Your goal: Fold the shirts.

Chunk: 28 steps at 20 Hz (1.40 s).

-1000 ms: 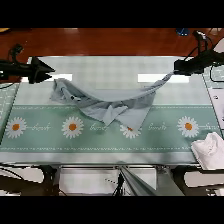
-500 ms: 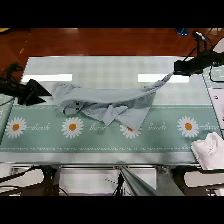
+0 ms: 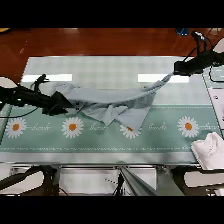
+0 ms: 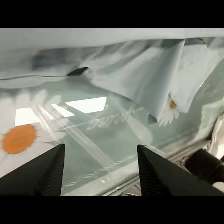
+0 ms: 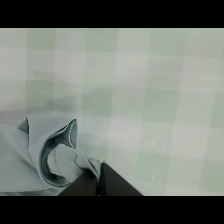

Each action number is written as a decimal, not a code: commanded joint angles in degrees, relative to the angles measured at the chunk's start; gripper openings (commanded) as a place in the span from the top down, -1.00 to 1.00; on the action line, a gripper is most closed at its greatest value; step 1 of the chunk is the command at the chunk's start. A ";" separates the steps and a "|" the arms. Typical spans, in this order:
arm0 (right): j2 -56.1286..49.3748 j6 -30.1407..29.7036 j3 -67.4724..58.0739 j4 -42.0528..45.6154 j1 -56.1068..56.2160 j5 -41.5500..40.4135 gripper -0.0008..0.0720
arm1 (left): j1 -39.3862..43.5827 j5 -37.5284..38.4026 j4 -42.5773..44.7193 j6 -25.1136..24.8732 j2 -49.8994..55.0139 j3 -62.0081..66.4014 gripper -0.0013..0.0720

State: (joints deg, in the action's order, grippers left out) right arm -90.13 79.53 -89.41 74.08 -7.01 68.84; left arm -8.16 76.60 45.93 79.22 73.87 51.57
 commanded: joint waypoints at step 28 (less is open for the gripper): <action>0.20 -0.74 0.00 0.11 0.02 -0.48 0.92 | 18.82 -41.53 -9.99 7.74 3.80 -9.55 0.91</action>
State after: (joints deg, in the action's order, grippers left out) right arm -90.08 78.78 -89.41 74.08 -7.01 68.23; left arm 10.55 34.30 36.84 90.00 80.36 41.06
